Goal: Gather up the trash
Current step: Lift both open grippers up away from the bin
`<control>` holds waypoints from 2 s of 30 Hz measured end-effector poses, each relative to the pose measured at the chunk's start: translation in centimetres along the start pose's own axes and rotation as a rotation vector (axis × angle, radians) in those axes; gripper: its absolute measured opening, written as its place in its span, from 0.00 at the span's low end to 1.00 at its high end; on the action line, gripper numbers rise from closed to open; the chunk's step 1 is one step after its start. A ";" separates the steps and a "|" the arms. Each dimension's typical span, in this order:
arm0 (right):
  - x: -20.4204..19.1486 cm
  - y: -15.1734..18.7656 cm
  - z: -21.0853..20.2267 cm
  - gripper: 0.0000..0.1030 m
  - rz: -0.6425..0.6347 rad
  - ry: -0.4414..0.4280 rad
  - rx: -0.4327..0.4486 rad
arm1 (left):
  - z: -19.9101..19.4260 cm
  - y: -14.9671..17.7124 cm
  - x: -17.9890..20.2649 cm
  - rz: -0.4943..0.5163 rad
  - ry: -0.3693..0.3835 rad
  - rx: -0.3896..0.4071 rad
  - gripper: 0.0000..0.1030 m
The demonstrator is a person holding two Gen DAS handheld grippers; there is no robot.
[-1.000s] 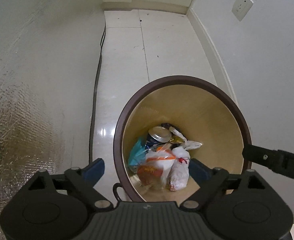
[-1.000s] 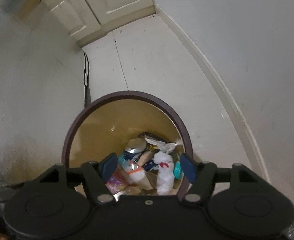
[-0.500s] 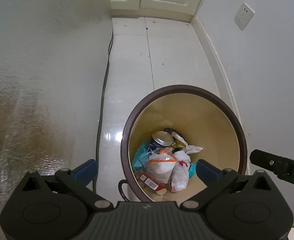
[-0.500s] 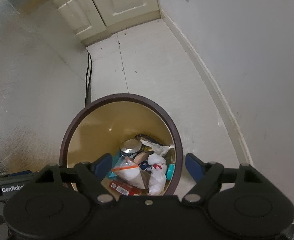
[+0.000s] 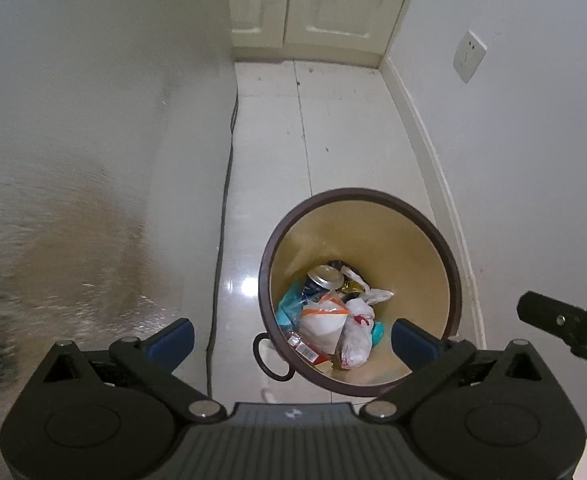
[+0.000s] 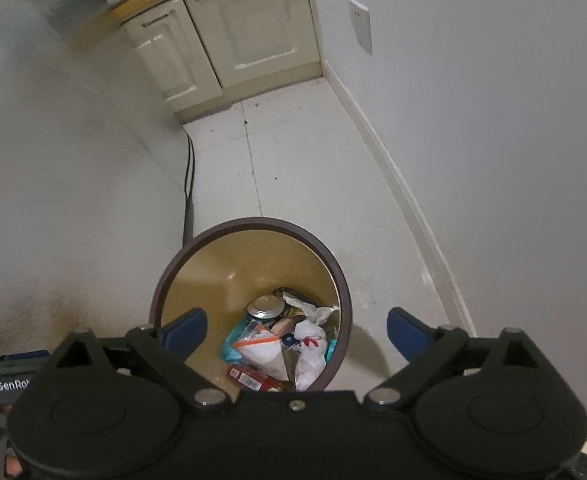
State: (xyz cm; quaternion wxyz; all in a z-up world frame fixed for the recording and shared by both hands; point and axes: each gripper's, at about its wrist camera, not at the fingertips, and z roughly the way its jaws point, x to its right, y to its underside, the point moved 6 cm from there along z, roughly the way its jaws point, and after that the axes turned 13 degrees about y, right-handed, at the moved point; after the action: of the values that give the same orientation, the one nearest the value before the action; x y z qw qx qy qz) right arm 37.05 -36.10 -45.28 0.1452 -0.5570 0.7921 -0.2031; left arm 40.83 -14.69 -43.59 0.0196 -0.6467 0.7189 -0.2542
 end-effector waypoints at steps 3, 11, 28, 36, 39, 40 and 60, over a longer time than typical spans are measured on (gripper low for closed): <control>0.4 0.1 -2.0 1.00 -0.006 -0.002 0.016 | -2.0 0.0 0.5 0.010 -0.008 0.022 1.00; 1.3 0.1 -7.5 1.00 -0.008 0.010 0.067 | -8.0 0.6 3.1 0.054 0.006 0.081 1.00; 4.0 -0.3 -22.2 1.00 0.000 -0.007 0.204 | -22.1 3.3 8.3 0.117 0.032 0.198 1.00; 4.4 0.5 -29.4 1.00 0.025 -0.028 0.265 | -29.4 4.7 9.4 0.148 0.023 0.274 1.00; 4.1 0.9 -32.0 1.00 0.021 -0.040 0.283 | -32.1 5.4 9.7 0.163 0.021 0.303 1.00; 3.9 1.0 -32.7 1.00 0.021 -0.047 0.290 | -33.0 5.6 9.8 0.170 0.019 0.314 1.00; 1.1 5.2 -44.0 1.00 -0.033 -0.070 0.393 | -43.5 10.0 7.6 0.190 -0.025 0.435 1.00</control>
State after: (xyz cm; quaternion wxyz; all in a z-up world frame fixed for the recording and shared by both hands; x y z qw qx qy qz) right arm 12.33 -28.59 -9.28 0.2752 -0.5377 0.7223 -0.3369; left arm 14.85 -6.68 -7.35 0.1912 -0.5597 0.7045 -0.3923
